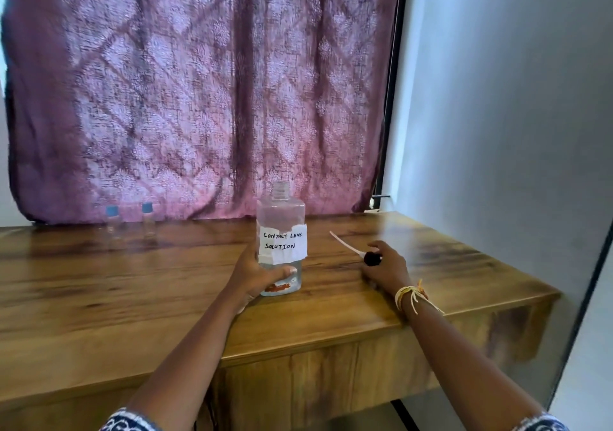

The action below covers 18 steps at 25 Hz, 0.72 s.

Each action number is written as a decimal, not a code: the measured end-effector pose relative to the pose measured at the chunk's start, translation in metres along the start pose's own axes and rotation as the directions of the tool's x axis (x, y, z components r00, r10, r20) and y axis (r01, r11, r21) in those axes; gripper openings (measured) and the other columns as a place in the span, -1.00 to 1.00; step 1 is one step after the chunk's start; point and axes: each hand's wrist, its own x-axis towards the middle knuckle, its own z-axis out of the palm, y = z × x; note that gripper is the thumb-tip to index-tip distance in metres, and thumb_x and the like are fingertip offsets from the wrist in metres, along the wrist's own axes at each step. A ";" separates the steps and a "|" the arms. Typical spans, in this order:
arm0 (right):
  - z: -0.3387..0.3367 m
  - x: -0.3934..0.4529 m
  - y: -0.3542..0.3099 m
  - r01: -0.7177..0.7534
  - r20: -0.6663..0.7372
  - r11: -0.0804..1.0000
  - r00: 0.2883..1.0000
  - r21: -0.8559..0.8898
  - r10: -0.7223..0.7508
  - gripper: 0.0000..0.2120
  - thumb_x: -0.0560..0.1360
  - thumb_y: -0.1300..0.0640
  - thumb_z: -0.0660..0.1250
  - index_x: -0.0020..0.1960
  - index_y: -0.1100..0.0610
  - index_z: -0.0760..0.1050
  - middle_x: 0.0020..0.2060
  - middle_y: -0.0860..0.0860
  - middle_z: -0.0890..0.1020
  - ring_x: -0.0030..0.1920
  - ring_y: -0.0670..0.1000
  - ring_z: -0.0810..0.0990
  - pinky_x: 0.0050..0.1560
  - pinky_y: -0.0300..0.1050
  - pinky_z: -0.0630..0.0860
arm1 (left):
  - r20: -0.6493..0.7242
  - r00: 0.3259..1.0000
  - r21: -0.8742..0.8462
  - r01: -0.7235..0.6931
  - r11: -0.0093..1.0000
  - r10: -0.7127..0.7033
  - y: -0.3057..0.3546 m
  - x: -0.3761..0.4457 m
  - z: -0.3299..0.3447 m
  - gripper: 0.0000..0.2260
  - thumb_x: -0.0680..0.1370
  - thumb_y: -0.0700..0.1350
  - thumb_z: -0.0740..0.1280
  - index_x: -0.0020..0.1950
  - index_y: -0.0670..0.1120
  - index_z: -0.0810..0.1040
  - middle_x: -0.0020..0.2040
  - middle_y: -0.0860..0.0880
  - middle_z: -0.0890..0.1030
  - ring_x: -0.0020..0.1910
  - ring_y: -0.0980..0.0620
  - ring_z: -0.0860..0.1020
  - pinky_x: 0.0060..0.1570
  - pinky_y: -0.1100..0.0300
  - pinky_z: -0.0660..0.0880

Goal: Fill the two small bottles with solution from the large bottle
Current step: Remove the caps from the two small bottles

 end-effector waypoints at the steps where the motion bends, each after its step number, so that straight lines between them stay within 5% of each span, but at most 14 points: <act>1: -0.002 0.002 0.002 -0.003 0.046 1.000 0.999 0.000 0.003 -0.38 0.34 0.19 0.47 0.37 0.04 0.40 0.20 0.12 0.56 0.05 0.24 0.63 0.11 0.12 0.59 | -0.002 1.000 -0.001 -0.004 1.000 0.004 0.000 -0.001 -0.001 -0.48 0.22 -0.10 0.65 0.10 0.12 0.56 -0.07 0.23 0.70 -0.08 0.25 0.66 -0.27 0.39 0.56; 5: -0.011 0.006 0.002 -0.125 0.213 0.964 0.974 0.236 0.074 -0.23 0.35 0.29 0.51 0.47 0.09 0.24 0.13 0.08 0.43 -0.03 0.07 0.56 -0.12 -0.17 0.59 | -0.015 1.000 -0.009 0.007 1.000 -0.007 0.002 -0.004 -0.003 -0.45 0.19 -0.07 0.66 0.10 0.15 0.54 -0.07 0.22 0.70 -0.09 0.25 0.66 -0.28 0.39 0.56; 9: -0.014 -0.001 -0.022 -0.004 -0.260 0.735 0.934 0.678 0.245 -0.77 0.43 0.24 0.32 0.05 0.31 0.57 -0.14 0.13 0.58 -0.06 0.08 0.52 0.07 0.03 0.48 | -0.018 1.000 -0.010 0.020 1.000 -0.020 0.004 -0.005 -0.002 -0.37 0.18 -0.03 0.65 0.20 0.03 0.53 0.01 0.13 0.68 -0.02 0.14 0.65 -0.20 0.33 0.56; 11: -0.007 -0.009 -0.052 0.039 -0.254 0.566 0.917 0.824 0.307 -0.86 0.41 0.22 0.27 -0.19 0.26 0.58 -0.28 0.13 0.57 -0.15 0.10 0.53 -0.06 0.01 0.48 | -0.023 0.999 -0.016 0.032 0.999 -0.032 0.005 -0.007 -0.005 -0.35 0.20 -0.05 0.65 0.24 0.01 0.52 0.07 0.09 0.66 0.03 0.09 0.63 -0.13 0.25 0.57; 14: 0.016 -0.024 -0.098 -0.057 0.027 0.537 0.998 0.841 0.064 -0.85 0.52 0.29 0.24 -0.13 0.17 0.58 -0.25 0.10 0.60 -0.16 0.09 0.59 -0.14 -0.07 0.54 | -0.004 1.000 -0.036 0.026 0.999 -0.026 0.007 -0.010 -0.008 -0.34 0.22 -0.07 0.65 0.27 0.00 0.51 0.11 0.05 0.67 0.07 0.03 0.64 -0.07 0.19 0.60; 18: 0.054 -0.040 -0.130 0.065 0.266 0.714 0.901 0.697 -0.342 -0.70 0.41 0.19 0.49 0.10 0.03 0.52 0.04 0.10 0.67 0.10 0.16 0.66 0.13 0.13 0.59 | 0.064 0.997 0.021 -0.039 0.999 0.037 0.011 -0.017 -0.014 -0.36 0.23 -0.10 0.63 0.27 0.02 0.51 0.10 0.03 0.69 0.09 0.03 0.66 0.00 0.14 0.62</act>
